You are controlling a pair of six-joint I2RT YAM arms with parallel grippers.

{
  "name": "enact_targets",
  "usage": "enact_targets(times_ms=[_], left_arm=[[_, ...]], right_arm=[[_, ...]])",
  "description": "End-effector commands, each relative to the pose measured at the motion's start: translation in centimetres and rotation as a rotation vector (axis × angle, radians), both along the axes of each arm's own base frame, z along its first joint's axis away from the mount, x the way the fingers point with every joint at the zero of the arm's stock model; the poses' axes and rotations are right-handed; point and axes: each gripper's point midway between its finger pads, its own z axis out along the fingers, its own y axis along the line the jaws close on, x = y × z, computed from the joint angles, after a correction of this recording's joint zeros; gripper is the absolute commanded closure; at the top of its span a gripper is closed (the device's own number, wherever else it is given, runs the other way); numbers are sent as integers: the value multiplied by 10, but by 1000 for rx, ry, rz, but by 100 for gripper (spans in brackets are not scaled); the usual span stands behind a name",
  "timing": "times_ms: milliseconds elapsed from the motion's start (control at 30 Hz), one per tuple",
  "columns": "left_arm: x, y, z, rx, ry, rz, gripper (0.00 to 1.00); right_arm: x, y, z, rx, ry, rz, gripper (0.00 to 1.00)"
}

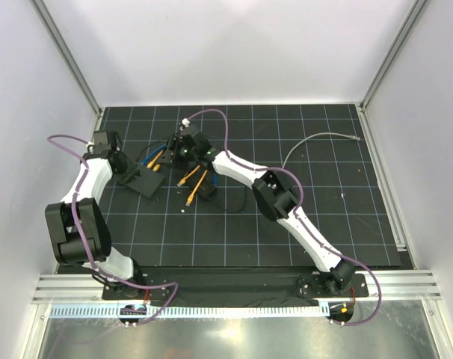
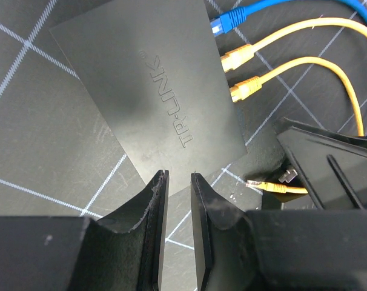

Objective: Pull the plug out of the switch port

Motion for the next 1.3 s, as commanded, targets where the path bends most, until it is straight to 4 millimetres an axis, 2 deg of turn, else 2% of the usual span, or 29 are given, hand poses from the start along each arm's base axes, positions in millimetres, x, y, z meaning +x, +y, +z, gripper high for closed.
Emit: enact_targets(times_ms=[0, 200, 467, 767, 933, 1267], left_arm=[[8, -1, 1, -27, -27, 7, 75], [7, -3, -4, -36, -14, 5, 75], [6, -3, -5, -37, -12, 3, 75], [7, -3, -5, -35, -8, -1, 75], [7, -4, -8, -40, 1, -5, 74], [6, -7, -15, -55, 22, -14, 74]], right_arm=[[3, 12, 20, 44, -32, -7, 39], [5, 16, 15, 64, -30, -11, 43], [11, 19, -1, 74, -9, -26, 46], [5, 28, -15, 101, 29, -22, 55], [1, 32, -16, 115, 43, -18, 56], [-5, 37, -31, 130, 94, -14, 58]])
